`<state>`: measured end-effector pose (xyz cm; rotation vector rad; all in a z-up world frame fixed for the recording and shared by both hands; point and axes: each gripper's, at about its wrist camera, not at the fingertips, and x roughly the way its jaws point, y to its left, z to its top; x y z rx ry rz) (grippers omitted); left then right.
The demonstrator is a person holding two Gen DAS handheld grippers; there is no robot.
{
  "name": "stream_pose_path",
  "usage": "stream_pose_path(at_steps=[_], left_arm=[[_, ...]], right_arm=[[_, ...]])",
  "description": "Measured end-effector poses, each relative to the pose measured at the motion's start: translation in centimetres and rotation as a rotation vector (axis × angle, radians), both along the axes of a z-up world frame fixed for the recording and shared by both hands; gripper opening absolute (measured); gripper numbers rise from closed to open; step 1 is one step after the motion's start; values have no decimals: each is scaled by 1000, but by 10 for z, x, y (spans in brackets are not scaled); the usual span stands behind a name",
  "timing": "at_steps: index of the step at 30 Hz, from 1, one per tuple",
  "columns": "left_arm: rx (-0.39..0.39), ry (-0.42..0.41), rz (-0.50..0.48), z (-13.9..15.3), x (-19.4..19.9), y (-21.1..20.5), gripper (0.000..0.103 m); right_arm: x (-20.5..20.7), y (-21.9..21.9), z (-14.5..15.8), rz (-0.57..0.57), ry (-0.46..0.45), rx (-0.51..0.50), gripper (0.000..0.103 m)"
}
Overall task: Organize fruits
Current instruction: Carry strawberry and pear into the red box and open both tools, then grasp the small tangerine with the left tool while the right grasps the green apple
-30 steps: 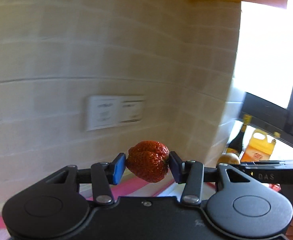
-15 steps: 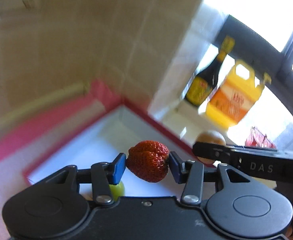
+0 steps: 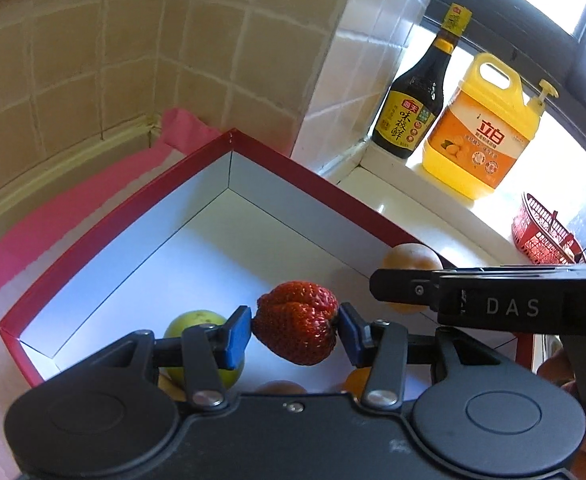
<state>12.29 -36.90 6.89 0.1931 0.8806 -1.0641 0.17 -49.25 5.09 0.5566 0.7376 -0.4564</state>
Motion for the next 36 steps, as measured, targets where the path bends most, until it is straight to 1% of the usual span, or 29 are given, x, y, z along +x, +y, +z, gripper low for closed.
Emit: stream_pose_path(at_steps=[1, 3, 7, 10, 14, 17, 18, 19, 21, 23, 24, 25, 27, 29, 32, 34, 36], left_arm=[[-1, -3, 0, 0, 0, 0, 62], [-18, 1, -5, 2, -1, 2, 74], [-20, -31, 12, 13, -6, 13, 74], [-51, -58, 38, 34, -11, 37, 74], [-104, -121, 107, 76, -18, 100, 76], [-120, -204, 216, 108, -26, 166, 76], [-112, -233, 252, 116, -29, 186, 72], [-105, -265, 287, 124, -34, 205, 65], [-95, -312, 362, 137, -42, 246, 65], [-101, -335, 433, 147, -50, 282, 71], [-105, -347, 470, 151, -54, 302, 79], [-106, -359, 505, 153, -57, 317, 79], [-105, -361, 576, 151, -63, 348, 79], [-101, -337, 622, 142, -65, 370, 80], [-88, -273, 695, 114, -60, 400, 80], [-88, -218, 717, 92, -55, 414, 80], [-81, -172, 728, 71, -49, 419, 79]], right_arm=[[0, -1, 0, 0, 0, 9, 49], [-2, 0, 2, -5, -4, 8, 49], [-10, 3, 12, -10, -25, 10, 49], [-16, 12, 29, 3, -47, -3, 49], [-23, 36, 59, 62, -98, -41, 49], [-24, 64, 81, 128, -135, -81, 49], [-22, 74, 88, 157, -149, -92, 49], [-20, 85, 95, 185, -161, -100, 49], [-14, 105, 105, 235, -189, -110, 49], [-6, 127, 112, 290, -208, -110, 49], [-2, 138, 115, 318, -212, -108, 49], [4, 151, 117, 354, -213, -105, 49], [13, 175, 118, 414, -213, -107, 49], [23, 202, 116, 479, -205, -110, 49], [46, 236, 110, 567, -182, -95, 50], [58, 260, 102, 632, -160, -95, 50], [68, 282, 92, 685, -138, -98, 50]])
